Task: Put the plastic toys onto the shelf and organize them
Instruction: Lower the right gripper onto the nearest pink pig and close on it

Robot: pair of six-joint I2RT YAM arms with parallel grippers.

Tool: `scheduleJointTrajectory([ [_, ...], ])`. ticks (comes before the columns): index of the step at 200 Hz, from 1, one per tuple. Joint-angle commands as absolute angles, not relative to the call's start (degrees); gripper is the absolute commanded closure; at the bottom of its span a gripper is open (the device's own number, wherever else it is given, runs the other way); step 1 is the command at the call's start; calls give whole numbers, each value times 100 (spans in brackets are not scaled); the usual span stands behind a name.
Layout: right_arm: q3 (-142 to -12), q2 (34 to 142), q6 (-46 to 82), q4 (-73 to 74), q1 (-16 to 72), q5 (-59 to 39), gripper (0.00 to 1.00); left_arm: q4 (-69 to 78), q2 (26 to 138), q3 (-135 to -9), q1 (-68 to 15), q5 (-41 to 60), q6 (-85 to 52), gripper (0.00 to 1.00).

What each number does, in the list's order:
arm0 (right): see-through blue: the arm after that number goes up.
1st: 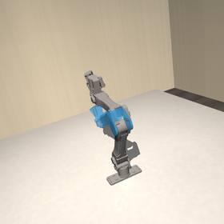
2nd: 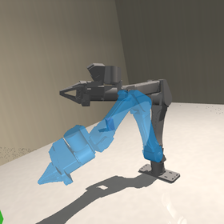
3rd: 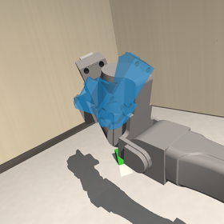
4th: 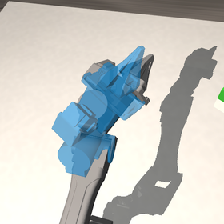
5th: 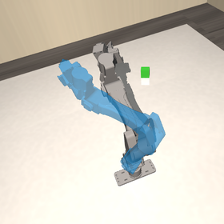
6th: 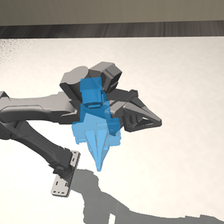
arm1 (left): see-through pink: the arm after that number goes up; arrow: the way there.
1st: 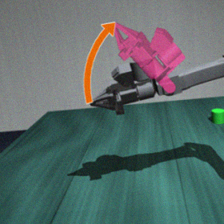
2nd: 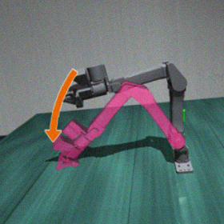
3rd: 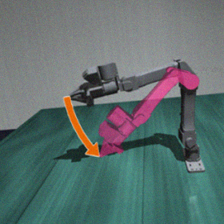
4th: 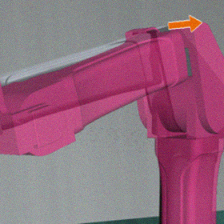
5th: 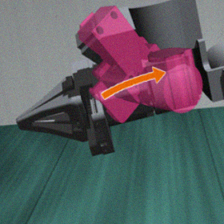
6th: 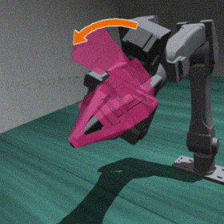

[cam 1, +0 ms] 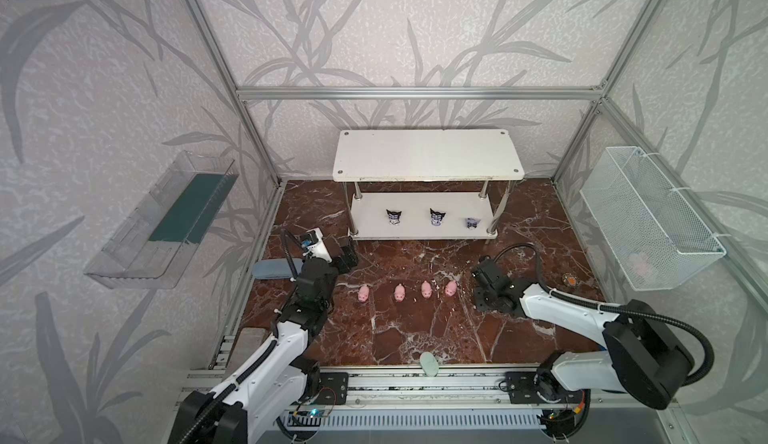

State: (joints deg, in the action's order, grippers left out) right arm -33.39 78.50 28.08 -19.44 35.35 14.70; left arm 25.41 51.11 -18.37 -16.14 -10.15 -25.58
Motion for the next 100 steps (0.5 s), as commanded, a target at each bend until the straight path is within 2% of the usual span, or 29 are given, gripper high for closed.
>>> scheduleJointTrajectory([
  [1,-3437,7951,2883,-1860,3543,1407,64,2720,5154,-1805,-1635,-1006,-2619,8],
  [26,-3401,7921,2900,-1810,3543,1430,65,2742,5184,-1808,-1635,-998,-2627,8],
  [64,-3443,7901,2949,-1775,3526,1441,52,2786,5207,-1791,-1635,-967,-2644,8],
  [100,-3445,7956,2958,-1630,3463,1521,50,2828,5262,-1781,-1635,-932,-2656,8],
])
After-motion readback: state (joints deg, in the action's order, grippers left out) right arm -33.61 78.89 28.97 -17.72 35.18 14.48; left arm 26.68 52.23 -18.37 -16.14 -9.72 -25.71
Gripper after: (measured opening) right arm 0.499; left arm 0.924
